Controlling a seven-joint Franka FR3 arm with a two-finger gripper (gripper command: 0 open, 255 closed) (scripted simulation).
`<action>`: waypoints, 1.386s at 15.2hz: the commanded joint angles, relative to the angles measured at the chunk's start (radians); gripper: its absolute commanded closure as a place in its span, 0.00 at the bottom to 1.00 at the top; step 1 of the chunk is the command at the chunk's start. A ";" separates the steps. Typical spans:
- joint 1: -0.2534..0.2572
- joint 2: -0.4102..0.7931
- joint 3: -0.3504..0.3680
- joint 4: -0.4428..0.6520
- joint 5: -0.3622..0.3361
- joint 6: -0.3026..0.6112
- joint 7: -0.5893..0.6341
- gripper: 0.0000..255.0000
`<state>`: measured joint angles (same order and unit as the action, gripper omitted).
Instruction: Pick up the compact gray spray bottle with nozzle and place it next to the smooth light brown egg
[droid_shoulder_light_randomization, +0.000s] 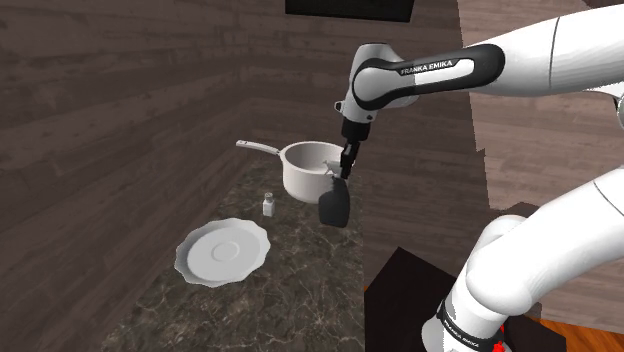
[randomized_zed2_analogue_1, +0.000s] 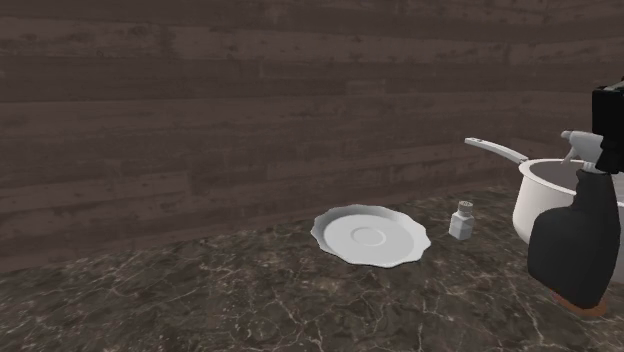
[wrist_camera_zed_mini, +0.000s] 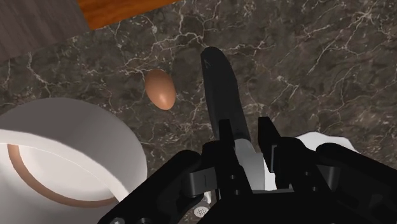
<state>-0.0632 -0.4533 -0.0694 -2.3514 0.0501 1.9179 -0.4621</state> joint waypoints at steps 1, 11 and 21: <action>0.000 0.004 0.000 -0.024 0.001 0.029 -0.001 1.00; 0.002 0.042 -0.003 -0.130 0.006 0.172 -0.013 1.00; 0.002 0.051 -0.004 -0.147 0.007 0.198 -0.015 1.00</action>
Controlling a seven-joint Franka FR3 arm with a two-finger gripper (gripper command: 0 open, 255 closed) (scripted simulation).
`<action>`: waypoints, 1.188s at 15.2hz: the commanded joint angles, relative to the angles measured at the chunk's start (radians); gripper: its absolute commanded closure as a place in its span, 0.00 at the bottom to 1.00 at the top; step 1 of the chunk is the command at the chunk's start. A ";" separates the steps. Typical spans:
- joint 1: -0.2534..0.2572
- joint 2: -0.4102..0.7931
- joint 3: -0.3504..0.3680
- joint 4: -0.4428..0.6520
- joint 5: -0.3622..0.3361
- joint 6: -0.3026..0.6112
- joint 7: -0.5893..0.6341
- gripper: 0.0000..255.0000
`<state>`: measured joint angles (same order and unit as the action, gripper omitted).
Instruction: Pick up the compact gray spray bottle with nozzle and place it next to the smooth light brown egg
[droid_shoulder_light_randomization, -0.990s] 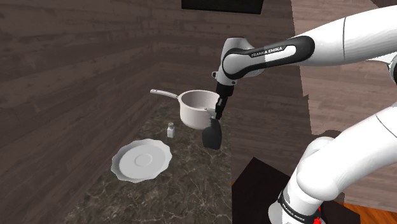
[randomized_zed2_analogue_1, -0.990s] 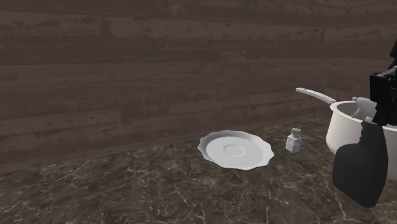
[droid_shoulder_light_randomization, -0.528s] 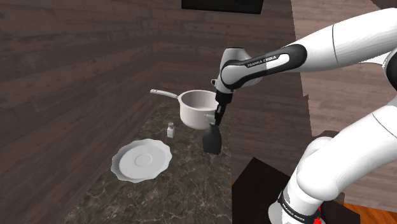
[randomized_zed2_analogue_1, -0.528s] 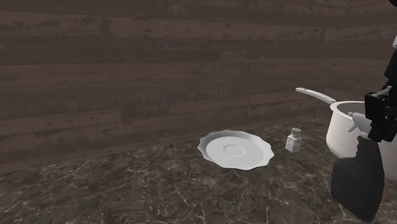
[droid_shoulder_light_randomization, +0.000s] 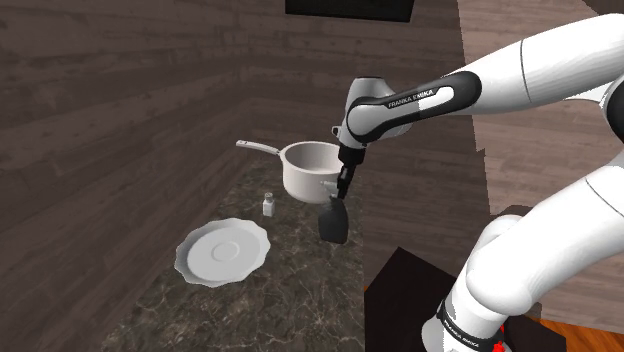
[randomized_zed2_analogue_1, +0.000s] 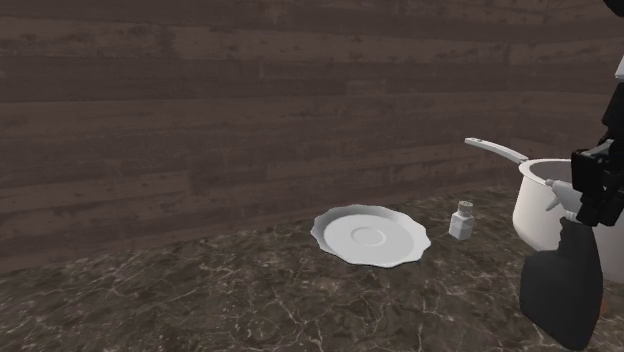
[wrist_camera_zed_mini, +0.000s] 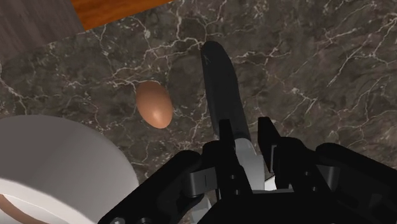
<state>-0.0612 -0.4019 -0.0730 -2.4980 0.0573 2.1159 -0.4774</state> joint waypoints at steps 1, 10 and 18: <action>0.000 0.000 0.000 0.000 0.000 0.000 0.000 0.00; -0.005 -0.044 -0.002 0.094 -0.008 -0.137 0.004 0.00; -0.005 -0.044 -0.002 0.094 -0.008 -0.137 0.004 0.00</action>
